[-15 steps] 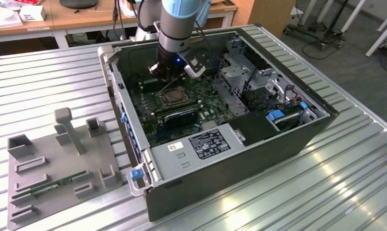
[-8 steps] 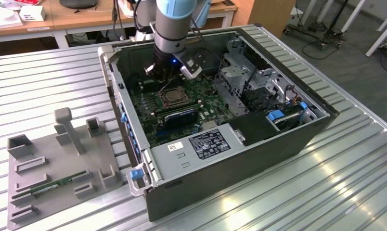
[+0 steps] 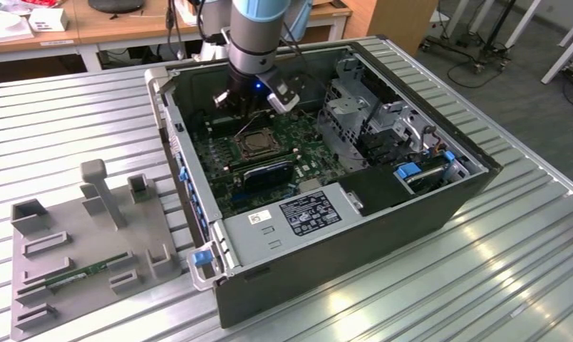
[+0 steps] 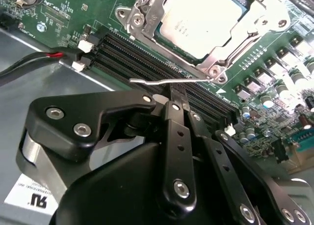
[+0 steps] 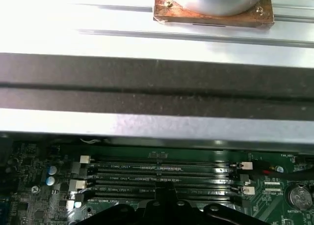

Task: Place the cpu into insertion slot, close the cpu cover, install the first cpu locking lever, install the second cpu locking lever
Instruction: 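Install the first cpu locking lever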

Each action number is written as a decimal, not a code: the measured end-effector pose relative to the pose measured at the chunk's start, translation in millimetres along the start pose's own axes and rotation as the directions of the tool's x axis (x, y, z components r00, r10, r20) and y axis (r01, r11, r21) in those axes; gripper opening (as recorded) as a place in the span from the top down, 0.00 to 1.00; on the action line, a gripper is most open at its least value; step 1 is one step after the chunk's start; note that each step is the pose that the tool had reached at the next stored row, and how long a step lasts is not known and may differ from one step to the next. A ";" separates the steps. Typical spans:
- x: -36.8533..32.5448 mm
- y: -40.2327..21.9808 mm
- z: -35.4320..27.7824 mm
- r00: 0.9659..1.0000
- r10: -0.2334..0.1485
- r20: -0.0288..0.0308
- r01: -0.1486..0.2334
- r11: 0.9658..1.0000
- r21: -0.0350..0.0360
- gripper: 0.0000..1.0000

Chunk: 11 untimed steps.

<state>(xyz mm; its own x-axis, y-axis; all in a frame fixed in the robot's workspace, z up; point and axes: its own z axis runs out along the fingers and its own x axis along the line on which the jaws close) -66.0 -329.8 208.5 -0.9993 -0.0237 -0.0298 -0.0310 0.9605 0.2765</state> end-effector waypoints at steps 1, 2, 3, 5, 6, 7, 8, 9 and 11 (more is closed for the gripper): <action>0.0 0.3 -1.1 1.000 0.000 0.000 0.000 1.000 0.000 0.89; -0.1 0.6 -2.1 1.000 0.000 0.000 0.000 1.000 0.000 0.89; -0.4 0.9 -3.1 1.000 0.000 0.000 0.000 1.000 0.000 0.89; -1.2 1.4 -4.9 1.000 0.000 0.000 0.000 1.000 0.000 0.89; -1.7 1.6 -5.7 1.000 0.000 0.000 0.000 1.000 0.000 0.89; -2.2 1.7 -6.4 1.000 0.000 0.000 0.000 1.000 0.000 0.89; -2.8 1.8 -7.0 1.000 0.000 0.000 0.000 1.000 0.000 0.89; -3.4 1.9 -7.7 1.000 0.000 0.000 0.000 1.000 0.000 0.89; -4.6 2.0 -9.0 1.000 0.000 0.000 0.000 1.000 0.000 0.89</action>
<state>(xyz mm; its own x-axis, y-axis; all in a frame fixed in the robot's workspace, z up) -61.7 -330.2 217.9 -0.9993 -0.0237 -0.0297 -0.0310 0.9605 0.2764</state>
